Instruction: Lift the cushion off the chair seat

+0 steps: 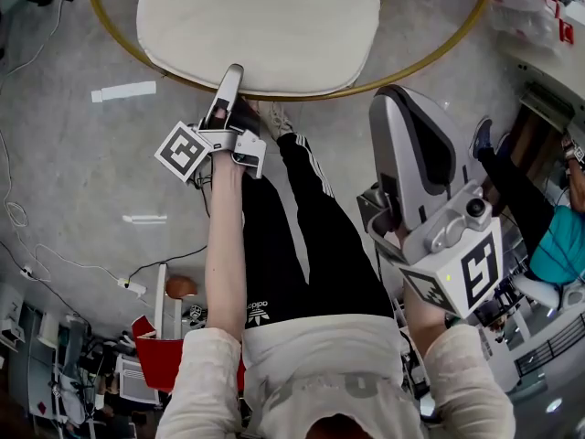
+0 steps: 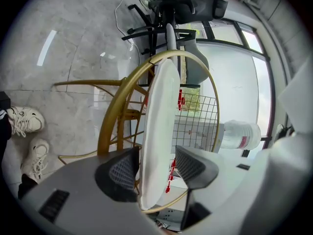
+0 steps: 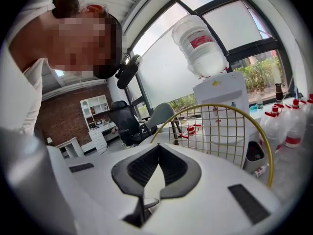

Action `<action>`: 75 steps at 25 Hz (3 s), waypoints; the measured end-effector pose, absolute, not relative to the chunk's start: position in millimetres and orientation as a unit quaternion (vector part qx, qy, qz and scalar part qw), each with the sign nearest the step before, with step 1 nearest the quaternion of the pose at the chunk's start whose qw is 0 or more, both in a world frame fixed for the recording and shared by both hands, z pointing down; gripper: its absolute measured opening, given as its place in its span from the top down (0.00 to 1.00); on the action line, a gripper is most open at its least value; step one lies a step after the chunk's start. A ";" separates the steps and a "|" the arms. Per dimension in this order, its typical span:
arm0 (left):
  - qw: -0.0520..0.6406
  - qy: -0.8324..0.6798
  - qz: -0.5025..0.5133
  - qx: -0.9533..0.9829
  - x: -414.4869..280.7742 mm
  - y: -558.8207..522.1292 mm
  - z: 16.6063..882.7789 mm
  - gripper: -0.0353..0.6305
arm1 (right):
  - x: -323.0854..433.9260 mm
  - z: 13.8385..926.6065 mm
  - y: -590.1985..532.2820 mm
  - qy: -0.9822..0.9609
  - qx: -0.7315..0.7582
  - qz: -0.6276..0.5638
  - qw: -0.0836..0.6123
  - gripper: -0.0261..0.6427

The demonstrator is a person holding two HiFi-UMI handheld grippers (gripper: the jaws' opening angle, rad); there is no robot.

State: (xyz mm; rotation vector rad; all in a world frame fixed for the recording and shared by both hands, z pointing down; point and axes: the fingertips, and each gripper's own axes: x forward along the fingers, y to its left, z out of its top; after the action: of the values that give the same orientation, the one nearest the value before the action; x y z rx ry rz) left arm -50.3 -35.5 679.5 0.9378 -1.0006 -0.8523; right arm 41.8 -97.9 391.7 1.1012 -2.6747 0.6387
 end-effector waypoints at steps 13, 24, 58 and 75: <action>0.689 -0.439 -0.399 0.417 -47.5 -51.8 682.0 0.59 | 52.8 399.6 -92.7 -0.891 0.378 0.238 0.079 0.94; 0.686 -0.433 -0.386 0.440 -45.0 -54.4 685.0 0.59 | 55.3 405.8 -88.7 -0.887 0.381 0.253 0.063 0.94; 0.664 -0.432 -0.381 0.476 -38.6 -81.0 639.6 0.87 | 60.9 389.3 -112.5 -0.882 0.376 0.281 0.030 0.94; 0.592 -0.405 -0.445 0.536 -61.1 -131.2 444.4 0.87 | 79.7 233.7 -137.6 -0.874 0.463 0.149 -0.003 0.94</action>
State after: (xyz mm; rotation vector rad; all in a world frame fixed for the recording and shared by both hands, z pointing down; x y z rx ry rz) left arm -61.1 -131.2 444.4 1.2463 -0.9420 -1.0343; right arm 79.7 -137.6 233.7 1.4583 -2.7501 0.4675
